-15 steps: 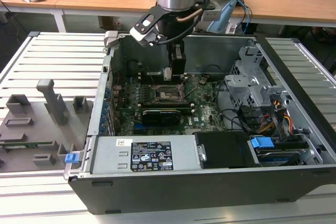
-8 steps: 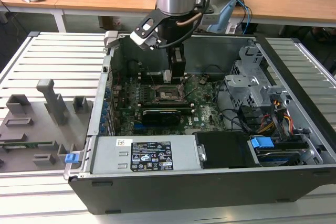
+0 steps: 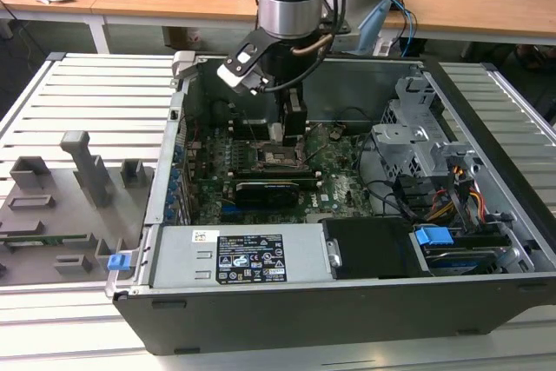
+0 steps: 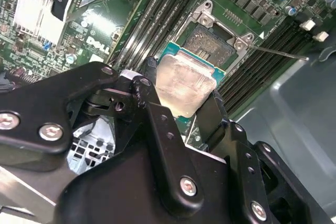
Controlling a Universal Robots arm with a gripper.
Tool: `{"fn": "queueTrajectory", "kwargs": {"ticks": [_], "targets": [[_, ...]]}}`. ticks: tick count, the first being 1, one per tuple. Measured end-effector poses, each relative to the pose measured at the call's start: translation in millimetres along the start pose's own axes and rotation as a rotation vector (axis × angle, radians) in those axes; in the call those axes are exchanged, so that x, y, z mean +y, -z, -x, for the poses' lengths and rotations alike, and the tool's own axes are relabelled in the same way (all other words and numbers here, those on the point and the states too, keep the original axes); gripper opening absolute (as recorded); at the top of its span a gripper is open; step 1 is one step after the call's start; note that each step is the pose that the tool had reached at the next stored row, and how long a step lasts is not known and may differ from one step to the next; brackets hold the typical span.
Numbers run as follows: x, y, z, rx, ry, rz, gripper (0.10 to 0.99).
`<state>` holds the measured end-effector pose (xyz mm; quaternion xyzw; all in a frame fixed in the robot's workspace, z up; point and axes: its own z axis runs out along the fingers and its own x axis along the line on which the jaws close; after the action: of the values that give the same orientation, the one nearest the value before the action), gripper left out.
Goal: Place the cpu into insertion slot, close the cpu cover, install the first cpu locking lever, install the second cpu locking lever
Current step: 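Place the cpu into insertion slot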
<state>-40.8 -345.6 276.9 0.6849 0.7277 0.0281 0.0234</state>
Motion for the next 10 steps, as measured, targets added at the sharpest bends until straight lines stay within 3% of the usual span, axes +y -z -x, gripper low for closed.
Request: {"fn": "queueTrajectory", "kwargs": {"ticks": [4, 10], "targets": [[-1.1, -21.7, -7.8, -0.0011, -0.018, 0.000, 0.541], [-1.8, -38.3, -17.8, -0.0020, -0.029, 0.000, 0.541]]}}
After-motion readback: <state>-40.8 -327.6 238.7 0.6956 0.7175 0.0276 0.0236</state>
